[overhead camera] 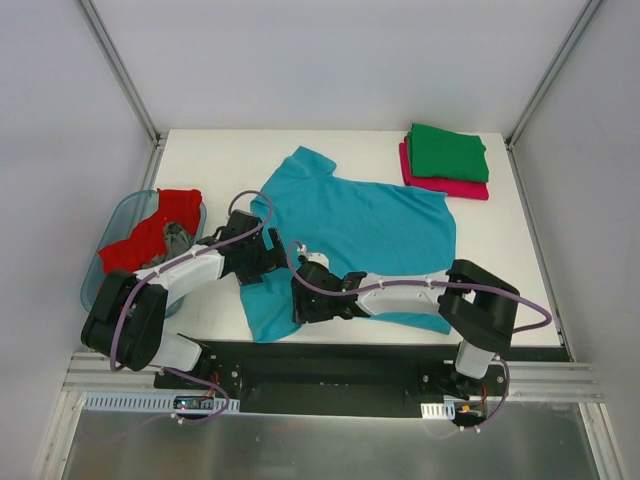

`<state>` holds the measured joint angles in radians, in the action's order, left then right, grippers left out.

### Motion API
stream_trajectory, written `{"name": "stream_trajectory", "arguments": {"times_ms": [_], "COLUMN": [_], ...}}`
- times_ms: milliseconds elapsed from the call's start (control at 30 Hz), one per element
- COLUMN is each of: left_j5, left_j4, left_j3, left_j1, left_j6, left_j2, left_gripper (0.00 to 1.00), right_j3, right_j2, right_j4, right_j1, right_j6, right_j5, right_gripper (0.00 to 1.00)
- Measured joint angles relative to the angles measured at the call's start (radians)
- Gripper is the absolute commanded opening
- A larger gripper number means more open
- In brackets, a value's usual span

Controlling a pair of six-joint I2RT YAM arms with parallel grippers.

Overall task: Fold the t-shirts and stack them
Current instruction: Flatten out the tshirt

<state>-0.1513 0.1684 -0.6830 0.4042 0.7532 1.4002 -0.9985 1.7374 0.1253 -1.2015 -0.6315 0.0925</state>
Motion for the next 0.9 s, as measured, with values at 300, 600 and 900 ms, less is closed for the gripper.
{"name": "stream_trajectory", "arguments": {"times_ms": [300, 600, 900], "left_j5": [0.007, 0.051, 0.03], "left_j4": [-0.027, 0.033, 0.129], "left_j3": [0.026, 0.055, 0.108], "left_j1": [0.0, -0.007, -0.007], "left_j6": [0.011, 0.02, 0.008], "left_j2": [-0.022, -0.083, -0.265], "left_gripper": [0.99, 0.99, 0.99], "right_j3": [0.007, 0.125, 0.159], "right_j2": [0.023, -0.076, -0.218], "right_j4": [0.021, -0.005, 0.032], "right_j1": [-0.006, -0.006, -0.001], "right_j6": [-0.042, -0.063, 0.005], "right_j5": [0.003, -0.026, -0.029], "right_gripper": [0.01, 0.3, 0.96]}}
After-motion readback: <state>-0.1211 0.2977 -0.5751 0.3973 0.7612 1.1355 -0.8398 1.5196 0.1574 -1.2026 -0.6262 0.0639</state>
